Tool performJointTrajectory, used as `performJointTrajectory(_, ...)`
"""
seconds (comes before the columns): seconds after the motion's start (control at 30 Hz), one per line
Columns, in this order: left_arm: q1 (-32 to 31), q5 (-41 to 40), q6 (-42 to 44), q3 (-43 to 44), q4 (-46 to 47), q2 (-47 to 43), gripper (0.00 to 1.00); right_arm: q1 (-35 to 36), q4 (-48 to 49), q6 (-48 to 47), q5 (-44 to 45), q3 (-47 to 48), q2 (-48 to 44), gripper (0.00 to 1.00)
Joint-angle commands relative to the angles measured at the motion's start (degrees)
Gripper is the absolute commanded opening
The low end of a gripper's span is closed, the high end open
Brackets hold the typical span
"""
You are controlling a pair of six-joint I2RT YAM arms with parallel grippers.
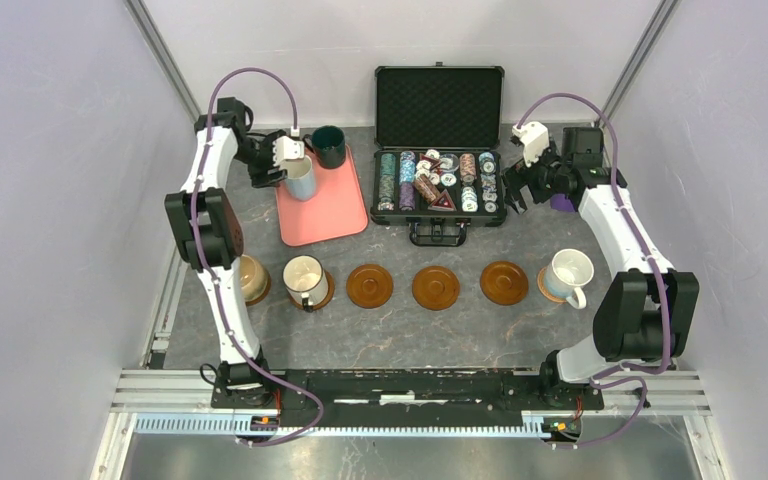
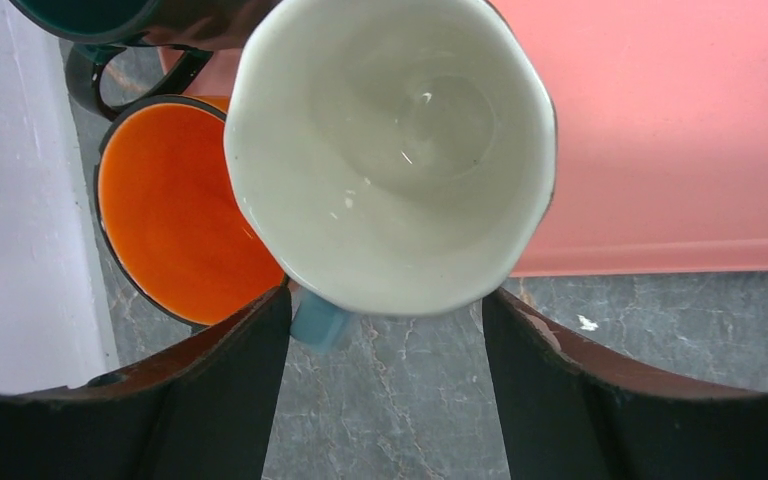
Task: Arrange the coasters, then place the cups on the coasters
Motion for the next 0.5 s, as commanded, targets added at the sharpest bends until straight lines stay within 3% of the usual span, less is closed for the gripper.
performJointTrajectory(0.0, -0.3, 0.0, -3.1, -2.3, -1.1, -5.0, 0.76, 0.3, 1.2, 0.2, -0.7, -0.8, -1.9, 0.98)
performJointTrajectory(0.47, -1.9, 2.1, -6.2, -12.1, -1.3, -11.6, 0.69, 0.3, 1.8, -0.6, -0.9, -2.3, -2.8, 0.98)
